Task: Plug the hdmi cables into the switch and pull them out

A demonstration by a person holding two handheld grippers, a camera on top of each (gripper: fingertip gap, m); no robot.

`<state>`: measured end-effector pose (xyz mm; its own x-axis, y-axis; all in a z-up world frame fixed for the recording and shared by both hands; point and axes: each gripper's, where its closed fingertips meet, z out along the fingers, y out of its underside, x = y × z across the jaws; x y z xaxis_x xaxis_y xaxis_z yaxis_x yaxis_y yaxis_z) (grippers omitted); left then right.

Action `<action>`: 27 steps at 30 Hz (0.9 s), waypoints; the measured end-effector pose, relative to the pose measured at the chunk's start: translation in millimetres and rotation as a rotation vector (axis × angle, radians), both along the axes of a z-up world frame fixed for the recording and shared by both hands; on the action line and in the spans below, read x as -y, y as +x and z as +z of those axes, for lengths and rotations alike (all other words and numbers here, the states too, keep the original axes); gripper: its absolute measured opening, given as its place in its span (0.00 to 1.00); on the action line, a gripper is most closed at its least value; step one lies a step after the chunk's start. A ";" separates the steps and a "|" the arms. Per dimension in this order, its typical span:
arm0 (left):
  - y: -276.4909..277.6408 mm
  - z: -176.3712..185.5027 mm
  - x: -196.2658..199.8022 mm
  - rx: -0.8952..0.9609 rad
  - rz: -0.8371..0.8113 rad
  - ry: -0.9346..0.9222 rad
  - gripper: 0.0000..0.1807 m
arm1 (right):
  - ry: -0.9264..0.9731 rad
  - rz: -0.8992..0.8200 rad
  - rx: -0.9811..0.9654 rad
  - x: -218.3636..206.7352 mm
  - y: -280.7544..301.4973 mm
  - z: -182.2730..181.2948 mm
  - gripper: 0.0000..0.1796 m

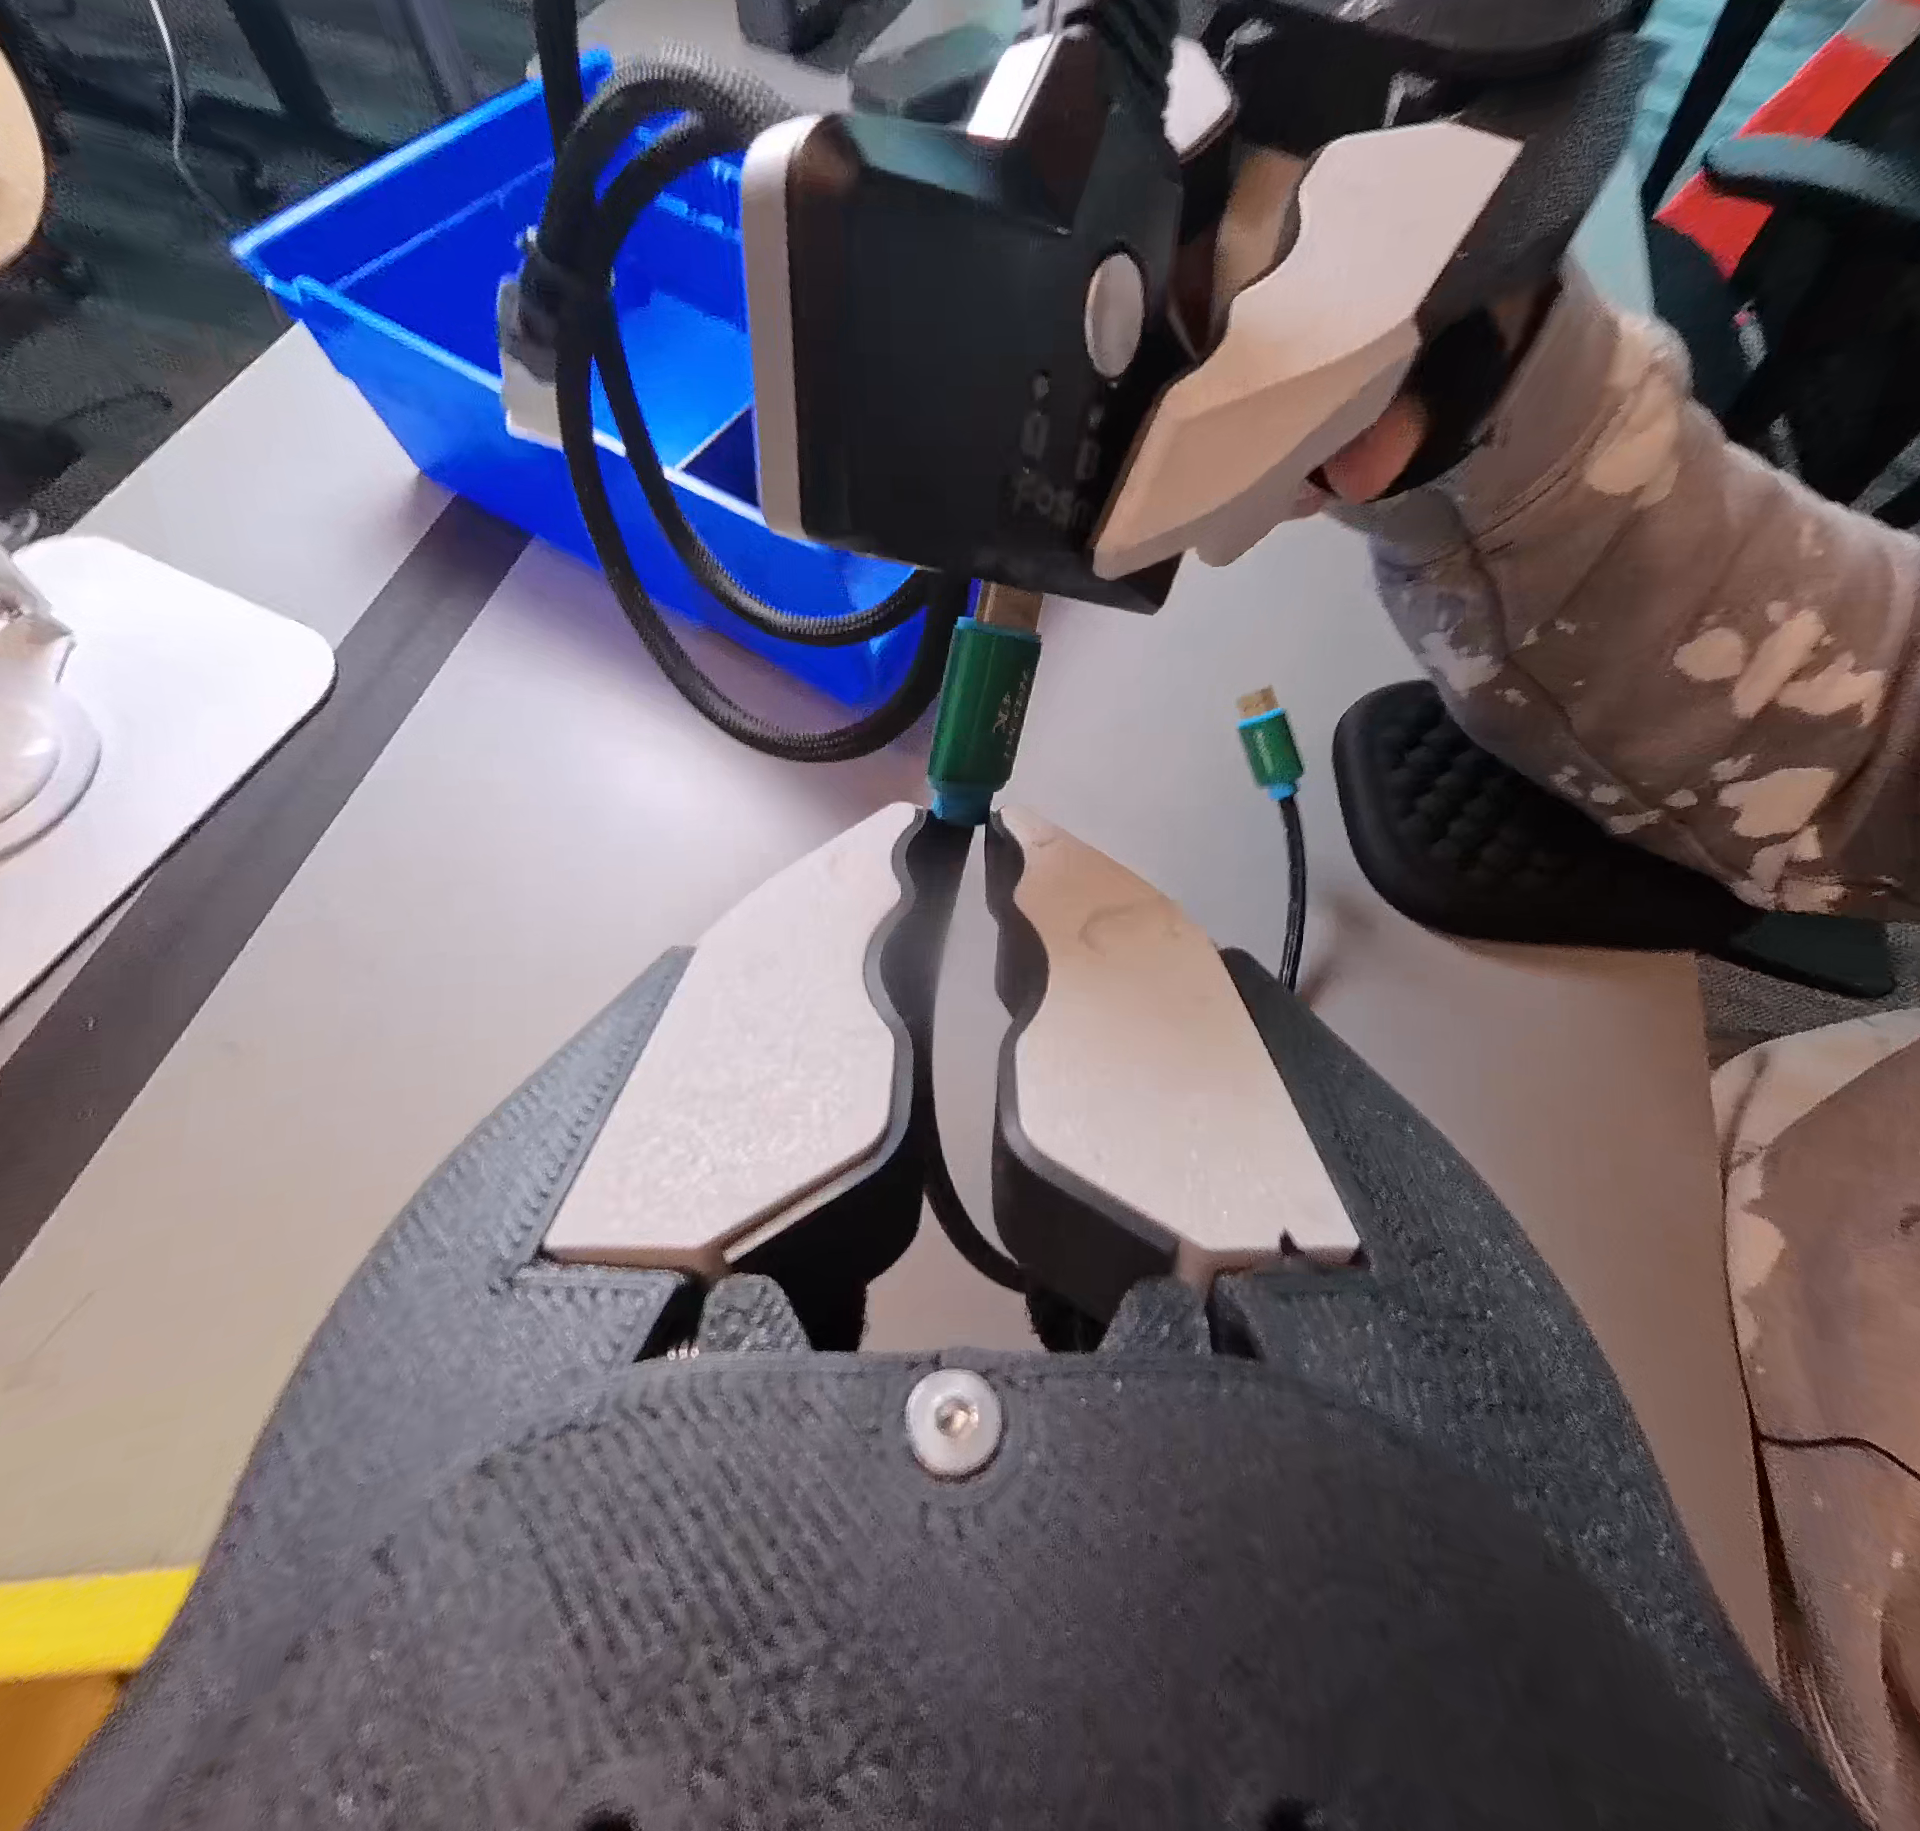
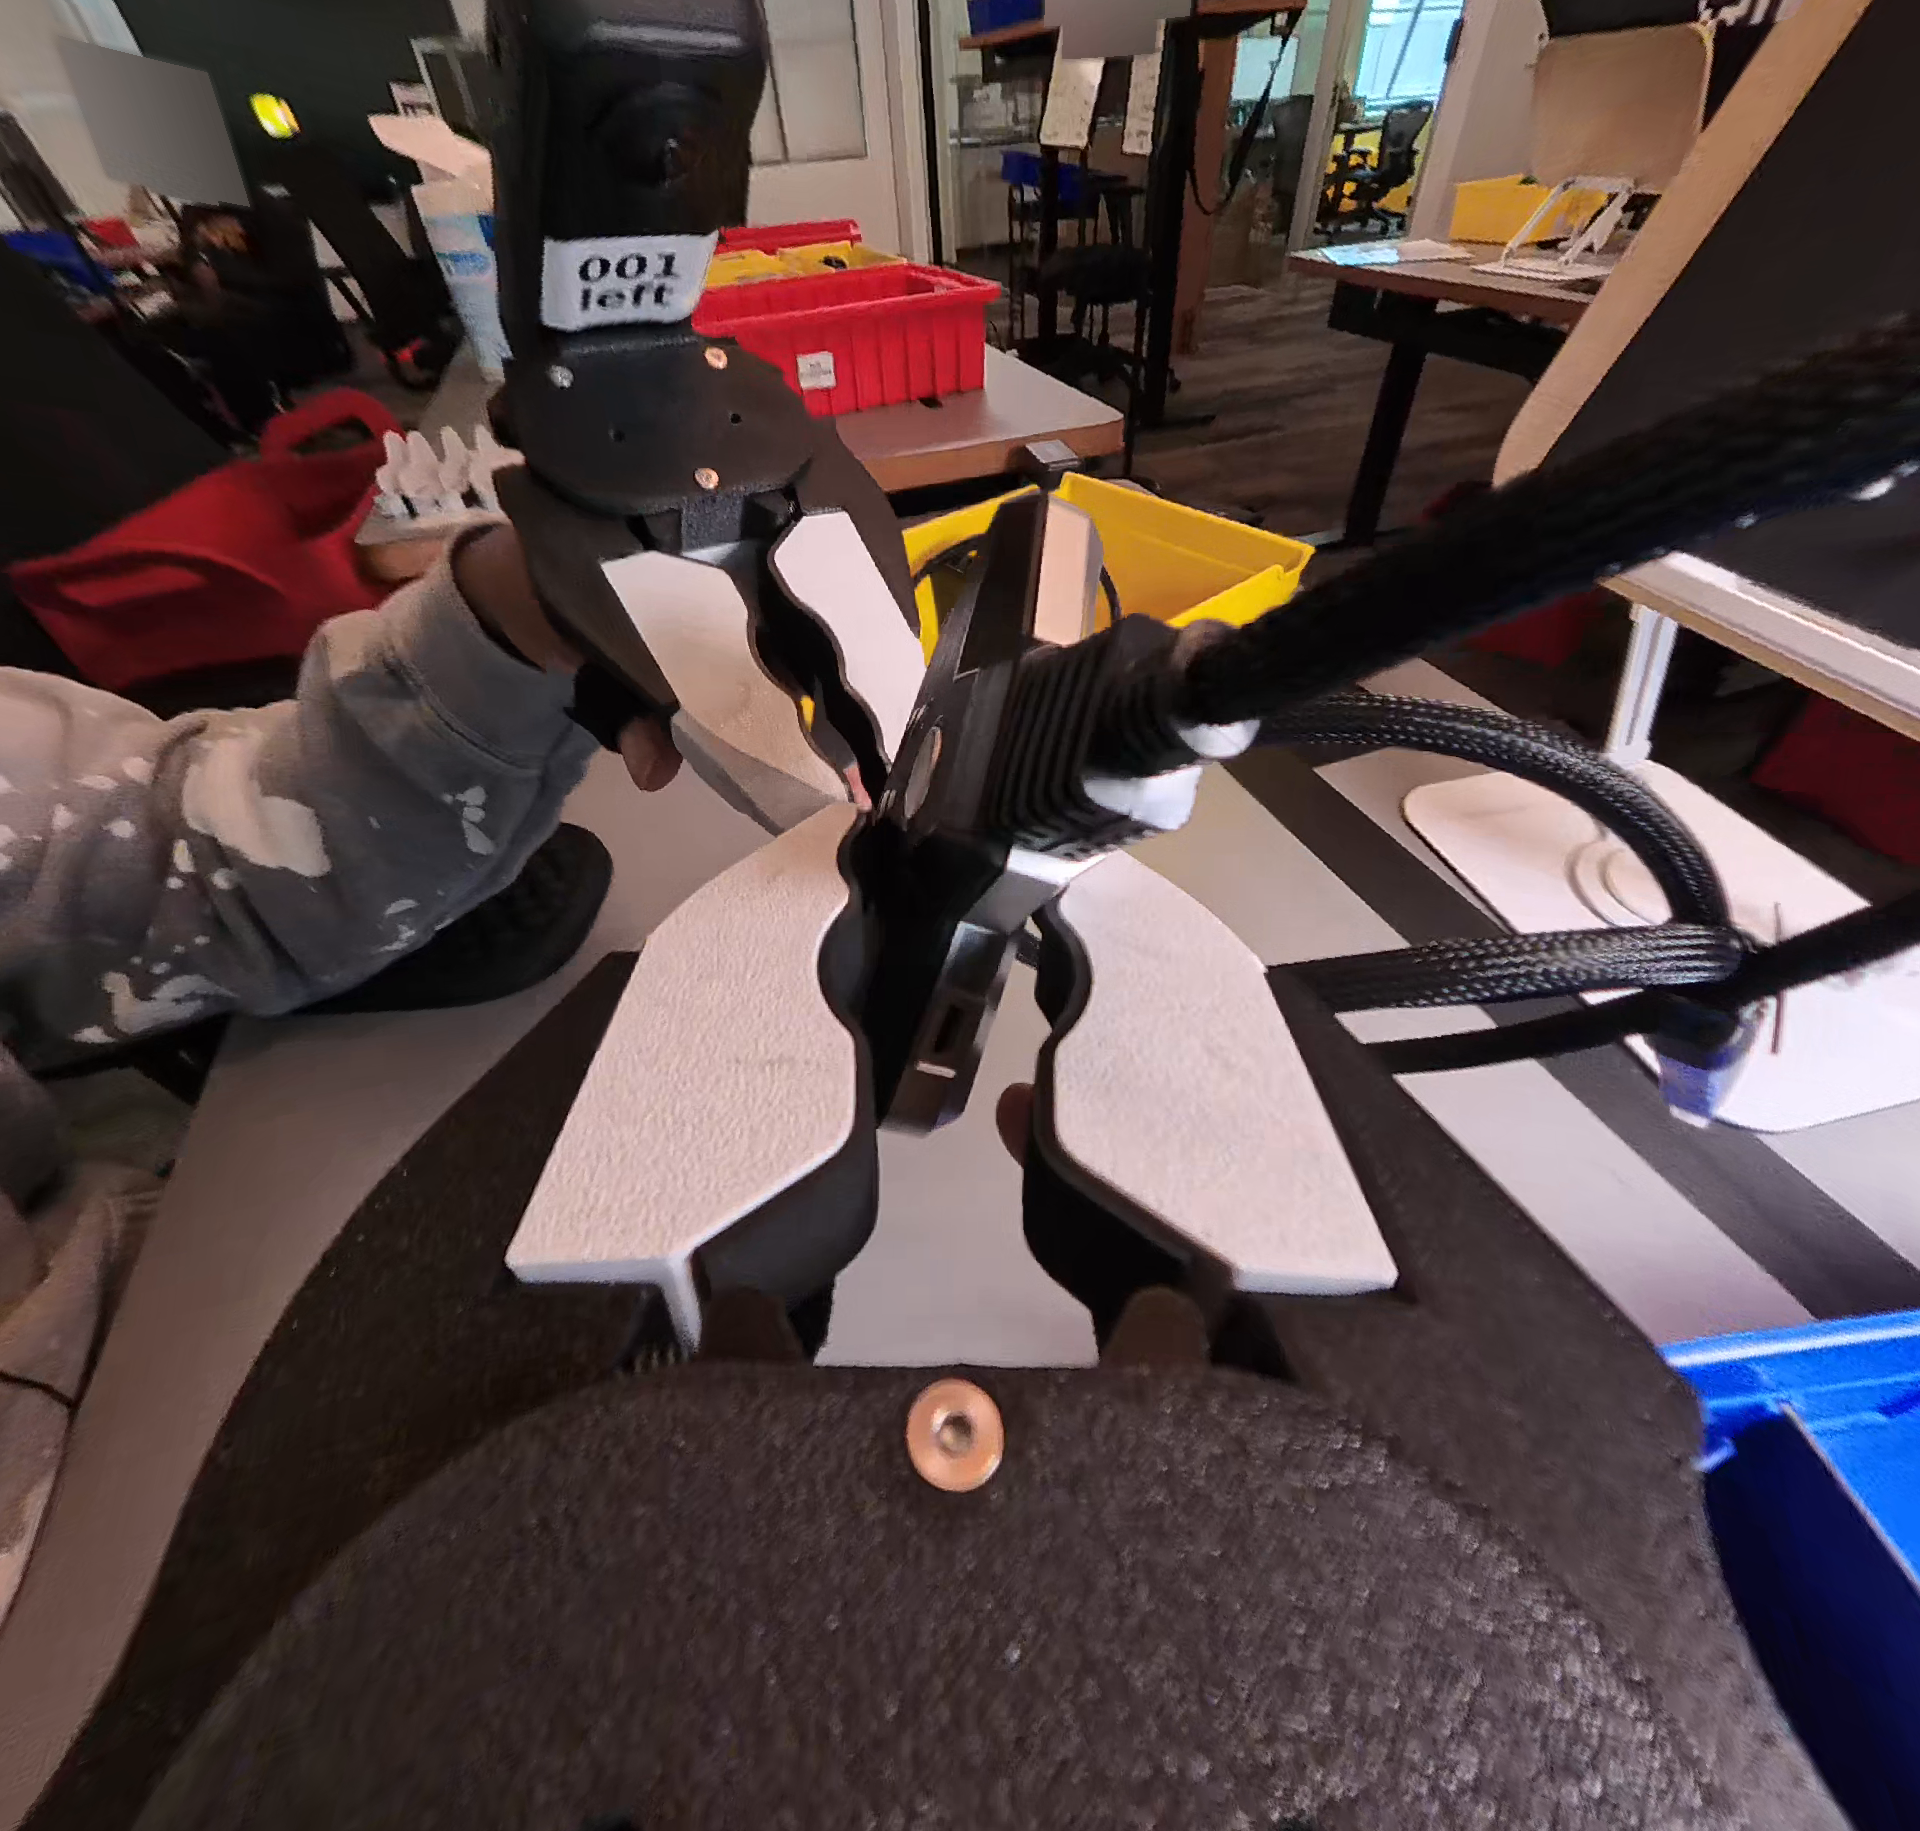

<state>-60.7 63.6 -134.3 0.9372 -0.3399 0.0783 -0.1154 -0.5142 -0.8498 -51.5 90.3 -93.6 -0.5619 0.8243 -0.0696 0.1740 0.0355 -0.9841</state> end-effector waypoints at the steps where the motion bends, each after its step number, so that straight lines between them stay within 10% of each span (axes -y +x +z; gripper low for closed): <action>1: 0.8 3.4 -0.8 0.012 -0.004 0.021 0.05 | -0.033 0.001 0.004 -2.0 0.1 1.6 0.16; 27: 17.4 54.0 4.1 0.368 -0.120 0.241 0.04 | -0.490 0.190 -0.011 -6.8 11.7 30.5 0.15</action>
<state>-43.2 59.5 -80.3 0.8145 -0.4940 0.3041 0.1697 -0.2985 -0.9392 -39.8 97.1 -63.1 -0.7012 0.5797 -0.4150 0.1989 -0.3999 -0.8947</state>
